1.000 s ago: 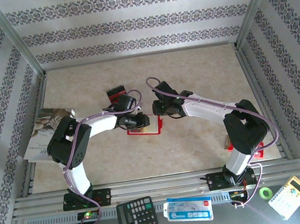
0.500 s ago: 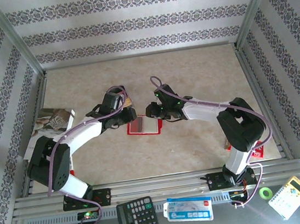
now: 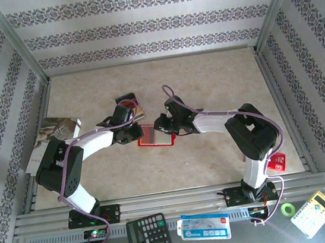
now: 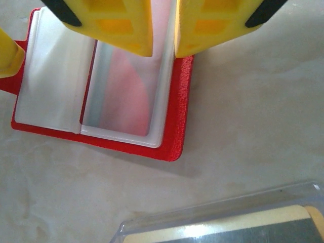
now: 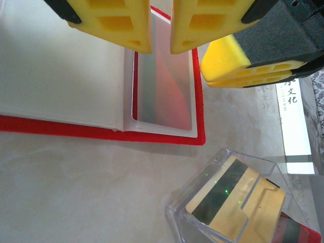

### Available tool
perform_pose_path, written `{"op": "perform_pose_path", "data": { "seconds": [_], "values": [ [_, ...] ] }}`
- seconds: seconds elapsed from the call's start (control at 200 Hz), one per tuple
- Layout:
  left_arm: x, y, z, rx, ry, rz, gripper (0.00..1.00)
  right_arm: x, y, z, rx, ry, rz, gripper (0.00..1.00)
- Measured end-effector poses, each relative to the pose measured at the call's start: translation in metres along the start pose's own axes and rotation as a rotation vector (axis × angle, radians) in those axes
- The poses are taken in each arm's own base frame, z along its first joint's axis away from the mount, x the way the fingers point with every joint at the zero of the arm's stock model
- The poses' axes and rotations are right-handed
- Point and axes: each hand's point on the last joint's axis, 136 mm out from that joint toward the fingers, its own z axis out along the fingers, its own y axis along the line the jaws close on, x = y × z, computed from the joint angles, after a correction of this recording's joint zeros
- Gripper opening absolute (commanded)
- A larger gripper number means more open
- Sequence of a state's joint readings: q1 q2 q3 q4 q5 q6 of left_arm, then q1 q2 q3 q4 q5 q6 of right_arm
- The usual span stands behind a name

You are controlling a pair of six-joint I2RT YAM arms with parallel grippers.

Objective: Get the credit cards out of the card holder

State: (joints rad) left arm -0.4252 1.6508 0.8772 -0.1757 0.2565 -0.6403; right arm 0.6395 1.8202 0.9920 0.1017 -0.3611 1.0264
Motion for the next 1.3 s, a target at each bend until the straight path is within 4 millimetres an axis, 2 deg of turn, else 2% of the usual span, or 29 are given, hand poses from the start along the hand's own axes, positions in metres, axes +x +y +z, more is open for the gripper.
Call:
{"op": "perform_pose_path", "data": {
  "seconds": [0.13,0.26,0.6,1.119,1.299],
  "values": [
    [0.000,0.001,0.004,-0.005,0.007,-0.001,0.09,0.002,-0.008,0.006,0.021,0.013,0.009,0.18],
    [-0.001,0.001,0.006,-0.006,0.009,-0.002,0.06,0.008,-0.013,0.013,0.042,0.034,0.012,0.18],
    [-0.001,0.001,0.007,-0.008,0.011,-0.002,0.02,0.006,-0.004,0.016,0.030,0.033,-0.007,0.14],
    [0.002,0.005,0.013,-0.020,0.027,-0.010,0.00,0.014,-0.015,0.030,0.059,0.088,-0.002,0.13],
    [0.002,0.005,0.013,-0.020,0.027,-0.010,0.00,0.014,-0.013,0.030,0.051,0.096,-0.002,0.13]
  ]
}}
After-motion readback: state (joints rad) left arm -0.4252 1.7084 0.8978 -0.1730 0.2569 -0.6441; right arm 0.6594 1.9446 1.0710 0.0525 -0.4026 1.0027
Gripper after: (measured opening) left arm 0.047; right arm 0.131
